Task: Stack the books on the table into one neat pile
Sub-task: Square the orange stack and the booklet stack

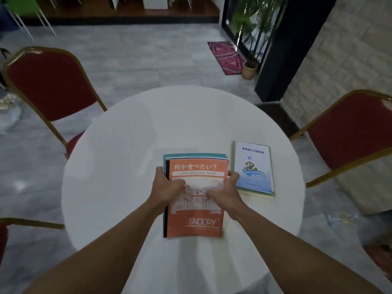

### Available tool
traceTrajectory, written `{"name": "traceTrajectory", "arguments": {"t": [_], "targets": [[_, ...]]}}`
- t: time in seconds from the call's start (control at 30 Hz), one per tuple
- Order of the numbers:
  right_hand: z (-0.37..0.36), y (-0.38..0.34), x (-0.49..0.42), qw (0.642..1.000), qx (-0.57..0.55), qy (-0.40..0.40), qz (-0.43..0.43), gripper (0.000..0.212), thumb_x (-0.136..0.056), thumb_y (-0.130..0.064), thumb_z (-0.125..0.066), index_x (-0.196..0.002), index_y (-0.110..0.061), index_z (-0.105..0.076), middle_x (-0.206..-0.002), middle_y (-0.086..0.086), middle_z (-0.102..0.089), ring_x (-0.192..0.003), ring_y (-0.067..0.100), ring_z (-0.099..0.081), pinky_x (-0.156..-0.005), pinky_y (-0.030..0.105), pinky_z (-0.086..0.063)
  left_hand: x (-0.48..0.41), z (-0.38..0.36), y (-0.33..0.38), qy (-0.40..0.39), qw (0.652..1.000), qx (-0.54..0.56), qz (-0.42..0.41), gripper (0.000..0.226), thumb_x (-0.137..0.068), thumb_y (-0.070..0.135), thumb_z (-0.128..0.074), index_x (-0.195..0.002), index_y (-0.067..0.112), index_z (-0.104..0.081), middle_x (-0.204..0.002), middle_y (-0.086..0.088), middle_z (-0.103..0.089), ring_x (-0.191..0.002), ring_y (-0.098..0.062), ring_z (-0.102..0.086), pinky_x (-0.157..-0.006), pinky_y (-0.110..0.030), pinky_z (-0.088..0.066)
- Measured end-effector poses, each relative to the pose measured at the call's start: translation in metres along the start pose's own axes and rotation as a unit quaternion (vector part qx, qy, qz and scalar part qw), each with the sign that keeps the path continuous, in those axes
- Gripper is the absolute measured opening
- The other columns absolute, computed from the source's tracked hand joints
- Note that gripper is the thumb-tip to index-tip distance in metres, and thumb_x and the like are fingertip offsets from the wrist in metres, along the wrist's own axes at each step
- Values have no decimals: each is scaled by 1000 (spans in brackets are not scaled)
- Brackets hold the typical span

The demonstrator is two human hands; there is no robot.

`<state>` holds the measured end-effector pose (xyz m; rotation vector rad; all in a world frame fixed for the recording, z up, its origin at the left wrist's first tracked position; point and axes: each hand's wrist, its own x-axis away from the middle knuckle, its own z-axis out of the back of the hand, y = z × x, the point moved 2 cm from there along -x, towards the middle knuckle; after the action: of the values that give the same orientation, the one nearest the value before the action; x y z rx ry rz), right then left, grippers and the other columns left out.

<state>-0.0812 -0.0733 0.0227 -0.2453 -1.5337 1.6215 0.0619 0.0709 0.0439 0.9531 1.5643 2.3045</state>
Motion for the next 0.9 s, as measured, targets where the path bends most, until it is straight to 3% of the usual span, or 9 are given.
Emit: {"name": "traceTrajectory", "arguments": {"t": [0.07,0.17,0.33,0.43,0.5,0.6,0.8,0.9], "targets": [[-2,-18,4,998,-32,27,48,84,-70,-1,-81,-123,-29,-21,-110,-4,-63,-97,10,-70,-77,31,-63,3,6,17,19,999,11,-49,47,-72,9,-70,-107,22,-42,-99,-2,-67,-82,-18,-75,-64,-37,-64],[-2,-35,7,994,-51,49,78,64,-69,3,-82,-115,-25,-48,-102,-4,-71,-88,9,-74,-68,26,-62,5,12,31,29,993,15,-113,51,-81,4,-66,-91,31,-24,-98,6,-61,-79,-3,-73,-57,-21,-59],[-1,-32,17,993,-55,61,90,50,-66,5,-80,-102,-23,-60,-91,-4,-77,-83,11,-75,-66,23,-60,13,23,26,-13,982,-65,-175,52,-84,-3,-56,-100,31,-20,-104,6,-60,-94,-10,-70,-63,-16,-58],[2,-25,17,993,-16,59,98,52,-71,-2,-82,-110,-24,-56,-96,-7,-75,-88,7,-73,-72,25,-60,17,21,21,-41,976,-78,-197,53,-87,1,-57,-103,35,-20,-107,11,-58,-101,-6,-68,-64,-11,-55],[1,-19,15,993,18,38,112,53,-80,-6,-78,-118,-26,-48,-107,-10,-70,-99,6,-69,-81,29,-59,20,19,21,-69,970,-70,-222,53,-89,16,-63,-112,31,-18,-112,16,-53,-105,6,-63,-66,-6,-53],[-1,-14,11,990,63,27,125,49,-89,-6,-67,-121,-31,-38,-114,-11,-63,-109,10,-63,-84,26,-56,17,17,19,-93,966,-75,-227,53,-91,13,-60,-119,25,-17,-117,16,-48,-104,16,-59,-73,-11,-58],[2,-7,14,983,109,39,144,58,-88,0,-64,-111,-48,-41,-109,-25,-61,-106,-15,-57,-74,9,-51,9,20,15,-84,966,-122,-212,48,-93,4,-52,-117,28,-18,-113,20,-49,-99,4,-61,-62,-5,-51],[1,1,13,984,96,56,140,58,-85,-1,-68,-110,-47,-43,-109,-23,-62,-104,-13,-59,-76,10,-52,4,23,9,-64,959,-159,-225,52,-91,-2,-50,-115,32,-19,-119,10,-51,-106,-4,-60,-64,-3,-51]]}}
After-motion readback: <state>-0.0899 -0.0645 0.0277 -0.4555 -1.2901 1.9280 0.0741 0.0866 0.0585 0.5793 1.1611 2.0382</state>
